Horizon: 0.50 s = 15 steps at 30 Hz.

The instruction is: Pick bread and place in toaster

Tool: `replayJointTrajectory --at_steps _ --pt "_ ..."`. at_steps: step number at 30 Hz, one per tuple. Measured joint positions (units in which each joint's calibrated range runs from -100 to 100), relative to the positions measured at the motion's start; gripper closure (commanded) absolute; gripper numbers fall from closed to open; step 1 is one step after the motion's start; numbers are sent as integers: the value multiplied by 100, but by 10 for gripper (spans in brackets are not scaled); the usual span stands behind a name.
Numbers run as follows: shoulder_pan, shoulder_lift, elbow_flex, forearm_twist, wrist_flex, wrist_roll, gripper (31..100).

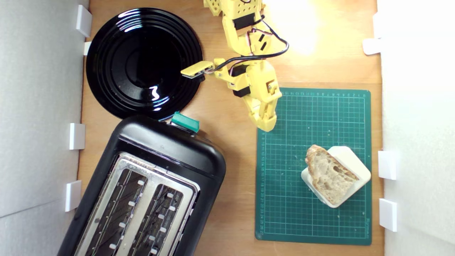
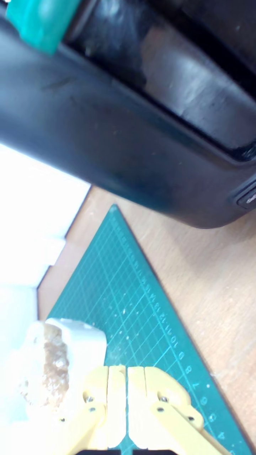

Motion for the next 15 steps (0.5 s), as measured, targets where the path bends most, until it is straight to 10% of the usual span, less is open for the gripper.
replayJointTrajectory --at_steps 15 --pt "-412 1336 -9 18 -1780 -31 816"
